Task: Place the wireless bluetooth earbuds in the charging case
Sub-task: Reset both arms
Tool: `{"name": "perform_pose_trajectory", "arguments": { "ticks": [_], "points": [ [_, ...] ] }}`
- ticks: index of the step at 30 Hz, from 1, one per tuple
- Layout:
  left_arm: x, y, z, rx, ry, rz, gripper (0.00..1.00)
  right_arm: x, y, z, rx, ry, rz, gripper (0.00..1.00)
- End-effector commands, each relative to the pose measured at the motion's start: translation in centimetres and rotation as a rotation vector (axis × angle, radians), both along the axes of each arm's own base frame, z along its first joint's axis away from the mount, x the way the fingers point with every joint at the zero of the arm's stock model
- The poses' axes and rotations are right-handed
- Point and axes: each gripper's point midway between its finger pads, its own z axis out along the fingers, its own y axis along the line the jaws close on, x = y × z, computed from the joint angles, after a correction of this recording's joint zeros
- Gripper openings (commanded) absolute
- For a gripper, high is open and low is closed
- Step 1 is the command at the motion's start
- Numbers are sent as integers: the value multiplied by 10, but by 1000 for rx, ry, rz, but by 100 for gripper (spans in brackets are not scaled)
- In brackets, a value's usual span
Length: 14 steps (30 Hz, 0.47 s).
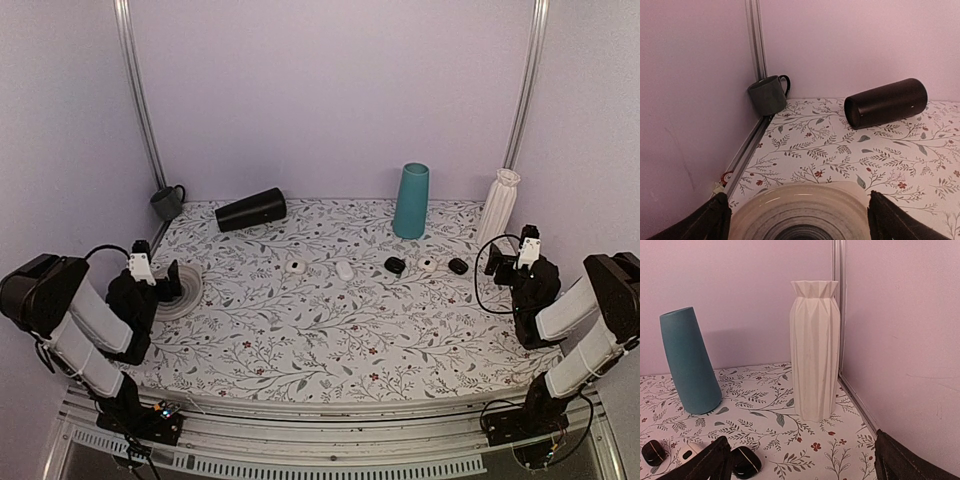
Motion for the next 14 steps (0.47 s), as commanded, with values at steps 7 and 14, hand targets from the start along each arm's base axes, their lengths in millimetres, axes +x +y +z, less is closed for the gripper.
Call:
{"name": "perform_pose_trajectory", "arguments": {
  "ticks": [7,14],
  "points": [
    [31,-3,37,19,-89,-18,96,0,1,6,-8,-26,12,99],
    [31,-3,37,20,-89,-19,96,0,2,5,-8,-24,15,99]
  ]
}}
